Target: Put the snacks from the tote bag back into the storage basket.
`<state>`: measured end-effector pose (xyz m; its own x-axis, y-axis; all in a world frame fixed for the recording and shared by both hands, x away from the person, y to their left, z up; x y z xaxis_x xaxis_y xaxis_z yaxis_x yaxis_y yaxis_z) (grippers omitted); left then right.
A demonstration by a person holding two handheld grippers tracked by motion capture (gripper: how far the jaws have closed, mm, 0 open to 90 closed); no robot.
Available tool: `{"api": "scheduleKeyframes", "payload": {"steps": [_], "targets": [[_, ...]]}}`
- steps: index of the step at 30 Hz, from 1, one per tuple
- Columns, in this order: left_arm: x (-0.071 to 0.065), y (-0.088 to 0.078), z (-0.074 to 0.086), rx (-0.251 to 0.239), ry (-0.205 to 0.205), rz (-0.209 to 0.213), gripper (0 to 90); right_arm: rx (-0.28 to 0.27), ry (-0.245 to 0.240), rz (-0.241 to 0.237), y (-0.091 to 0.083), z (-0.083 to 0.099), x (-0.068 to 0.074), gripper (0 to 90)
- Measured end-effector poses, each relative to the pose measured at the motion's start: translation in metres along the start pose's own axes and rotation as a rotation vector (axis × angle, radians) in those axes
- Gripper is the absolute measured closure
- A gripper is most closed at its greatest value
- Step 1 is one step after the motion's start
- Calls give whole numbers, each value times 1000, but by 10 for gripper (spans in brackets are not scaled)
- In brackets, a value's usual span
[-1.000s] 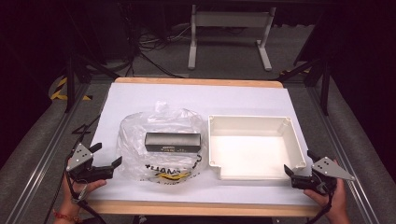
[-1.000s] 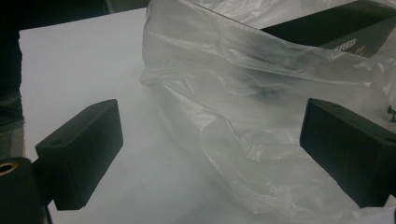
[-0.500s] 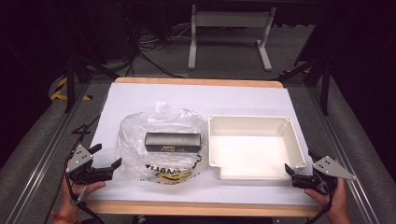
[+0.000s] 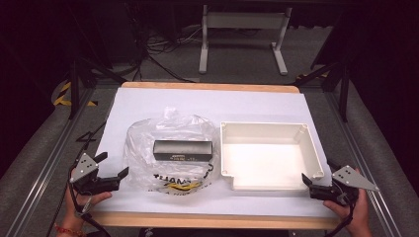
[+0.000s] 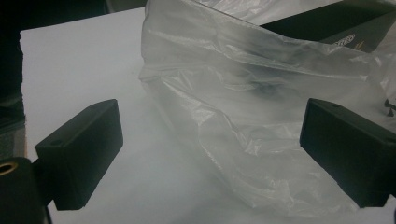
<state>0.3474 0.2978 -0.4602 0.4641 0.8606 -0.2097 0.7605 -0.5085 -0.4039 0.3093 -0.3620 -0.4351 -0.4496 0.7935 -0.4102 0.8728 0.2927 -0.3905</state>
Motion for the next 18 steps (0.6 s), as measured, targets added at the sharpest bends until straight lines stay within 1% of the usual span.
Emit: {"api": "scheduleKeyframes", "payload": {"steps": [5, 10, 11, 14, 18], "targets": [[0, 0, 0, 2, 3, 0, 68, 2, -10, -10, 0, -2, 2, 33], [0, 0, 0, 3, 0, -1, 68, 1, -12, -10, -1, -5, 2, 33], [0, -1, 0, 13, 3, -4, 68, -2, -13, -9, -1, -6, 2, 34], [0, 0, 0, 1, 0, -2, 69, 1, -22, -3, -3, -9, 1, 35], [-1, -1, -1, -4, -2, -2, 69, -19, -11, -26, -6, -13, 0, 59]]}}
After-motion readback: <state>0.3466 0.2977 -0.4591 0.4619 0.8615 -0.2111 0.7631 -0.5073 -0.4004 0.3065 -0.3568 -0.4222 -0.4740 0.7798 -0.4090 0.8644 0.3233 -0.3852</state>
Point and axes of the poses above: each handheld gripper's, and its own axes: y roughly forward along the jaws, z roughly out of its underside, x roughly to its left, the point moved 3 cm from there along y, roughly forward along the jaws, and after that the axes turned 13 degrees about -y, right-handed, at the moved point
